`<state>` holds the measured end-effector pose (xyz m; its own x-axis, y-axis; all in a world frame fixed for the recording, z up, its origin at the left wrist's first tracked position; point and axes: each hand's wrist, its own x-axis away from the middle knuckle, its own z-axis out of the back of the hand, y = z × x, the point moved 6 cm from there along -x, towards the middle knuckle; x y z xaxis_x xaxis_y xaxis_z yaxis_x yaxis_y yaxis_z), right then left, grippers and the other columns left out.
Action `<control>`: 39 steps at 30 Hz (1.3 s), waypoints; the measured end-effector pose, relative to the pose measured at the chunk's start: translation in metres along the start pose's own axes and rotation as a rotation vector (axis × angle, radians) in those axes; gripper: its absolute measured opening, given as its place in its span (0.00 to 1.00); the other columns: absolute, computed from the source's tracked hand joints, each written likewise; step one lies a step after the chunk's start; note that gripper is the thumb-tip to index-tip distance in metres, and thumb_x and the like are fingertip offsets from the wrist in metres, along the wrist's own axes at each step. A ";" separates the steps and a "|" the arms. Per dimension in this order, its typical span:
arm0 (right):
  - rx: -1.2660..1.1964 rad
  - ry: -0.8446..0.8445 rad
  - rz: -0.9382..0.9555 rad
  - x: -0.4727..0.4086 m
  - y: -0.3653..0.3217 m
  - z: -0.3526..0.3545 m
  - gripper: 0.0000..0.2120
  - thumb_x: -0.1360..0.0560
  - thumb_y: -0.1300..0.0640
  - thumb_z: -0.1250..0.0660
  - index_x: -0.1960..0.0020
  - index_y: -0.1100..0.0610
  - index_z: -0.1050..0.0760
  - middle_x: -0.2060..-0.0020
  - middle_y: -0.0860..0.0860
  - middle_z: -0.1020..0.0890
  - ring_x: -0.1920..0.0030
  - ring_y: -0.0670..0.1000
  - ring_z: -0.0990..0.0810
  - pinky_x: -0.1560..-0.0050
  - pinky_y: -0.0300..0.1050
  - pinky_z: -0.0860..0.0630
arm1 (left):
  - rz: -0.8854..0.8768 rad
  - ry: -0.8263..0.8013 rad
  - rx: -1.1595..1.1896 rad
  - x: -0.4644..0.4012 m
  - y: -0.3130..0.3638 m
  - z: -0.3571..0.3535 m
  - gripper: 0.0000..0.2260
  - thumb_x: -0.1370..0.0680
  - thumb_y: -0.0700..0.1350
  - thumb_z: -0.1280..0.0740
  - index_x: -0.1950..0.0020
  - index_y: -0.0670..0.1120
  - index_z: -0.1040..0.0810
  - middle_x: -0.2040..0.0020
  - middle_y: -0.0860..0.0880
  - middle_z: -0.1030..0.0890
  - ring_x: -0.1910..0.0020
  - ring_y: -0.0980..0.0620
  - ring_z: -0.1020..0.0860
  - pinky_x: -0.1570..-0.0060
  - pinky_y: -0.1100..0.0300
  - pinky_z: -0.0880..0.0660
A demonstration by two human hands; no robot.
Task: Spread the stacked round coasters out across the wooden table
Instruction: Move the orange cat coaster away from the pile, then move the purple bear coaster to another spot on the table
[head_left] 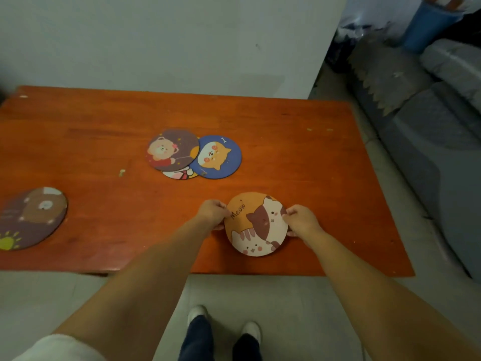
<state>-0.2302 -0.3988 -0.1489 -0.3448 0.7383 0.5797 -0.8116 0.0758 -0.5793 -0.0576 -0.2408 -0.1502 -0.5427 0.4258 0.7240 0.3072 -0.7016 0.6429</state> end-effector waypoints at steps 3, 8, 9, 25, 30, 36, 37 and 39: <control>0.115 0.016 0.050 -0.003 0.005 -0.006 0.05 0.21 0.57 0.38 0.53 0.58 0.27 0.53 0.56 0.20 0.52 0.55 0.20 0.50 0.53 0.17 | -0.035 0.070 -0.140 -0.004 -0.009 -0.005 0.15 0.22 0.38 0.35 0.67 0.46 0.34 0.65 0.46 0.29 0.58 0.43 0.28 0.57 0.54 0.27; 0.355 0.082 0.140 -0.003 0.006 -0.014 0.08 0.22 0.51 0.36 0.56 0.54 0.31 0.59 0.52 0.23 0.57 0.54 0.22 0.64 0.45 0.28 | -0.230 0.168 -0.683 -0.009 0.005 -0.012 0.13 0.21 0.48 0.37 0.63 0.45 0.32 0.63 0.44 0.30 0.65 0.44 0.28 0.67 0.55 0.35; 0.440 0.104 0.152 -0.002 0.004 -0.014 0.08 0.23 0.49 0.36 0.52 0.54 0.30 0.56 0.52 0.22 0.54 0.55 0.20 0.63 0.45 0.27 | -0.240 0.184 -0.745 -0.009 0.009 -0.013 0.09 0.22 0.48 0.36 0.55 0.43 0.29 0.57 0.42 0.27 0.58 0.41 0.24 0.64 0.53 0.33; 0.354 0.048 0.261 -0.022 -0.102 -0.014 0.16 0.22 0.51 0.37 0.37 0.56 0.29 0.41 0.56 0.21 0.44 0.58 0.21 0.52 0.49 0.26 | -0.125 0.288 -0.237 -0.020 0.020 0.093 0.06 0.22 0.44 0.36 0.51 0.44 0.32 0.63 0.45 0.27 0.65 0.46 0.27 0.52 0.46 0.22; 0.281 -0.044 0.322 -0.035 -0.172 -0.056 0.14 0.21 0.55 0.37 0.37 0.60 0.28 0.39 0.59 0.22 0.43 0.60 0.22 0.46 0.53 0.25 | -0.149 0.439 -0.190 -0.039 0.035 0.161 0.05 0.24 0.41 0.36 0.50 0.40 0.26 0.50 0.33 0.20 0.52 0.37 0.20 0.48 0.45 0.22; 0.203 -0.083 0.285 -0.065 -0.239 -0.112 0.16 0.18 0.60 0.43 0.33 0.62 0.27 0.46 0.63 0.19 0.68 0.48 0.27 0.71 0.37 0.29 | -0.108 0.440 -0.139 -0.093 0.052 0.226 0.11 0.25 0.40 0.35 0.48 0.36 0.21 0.46 0.30 0.18 0.46 0.34 0.19 0.45 0.46 0.22; 0.179 -0.091 0.263 -0.071 -0.246 -0.121 0.17 0.18 0.60 0.43 0.31 0.61 0.29 0.48 0.63 0.20 0.68 0.49 0.28 0.69 0.37 0.26 | -0.102 0.441 -0.146 -0.101 0.056 0.236 0.11 0.25 0.40 0.36 0.47 0.35 0.20 0.46 0.31 0.18 0.46 0.34 0.20 0.45 0.48 0.24; 0.168 -0.107 0.213 -0.082 -0.255 -0.137 0.19 0.18 0.59 0.43 0.27 0.59 0.33 0.52 0.61 0.21 0.65 0.56 0.28 0.53 0.51 0.20 | -0.083 0.435 -0.168 -0.115 0.063 0.252 0.08 0.25 0.39 0.37 0.56 0.36 0.19 0.50 0.31 0.18 0.48 0.35 0.20 0.48 0.49 0.25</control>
<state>0.0694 -0.3867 -0.1277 -0.5565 0.6498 0.5177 -0.7792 -0.1918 -0.5967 0.2206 -0.1899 -0.1302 -0.8482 0.2311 0.4766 0.1370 -0.7734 0.6189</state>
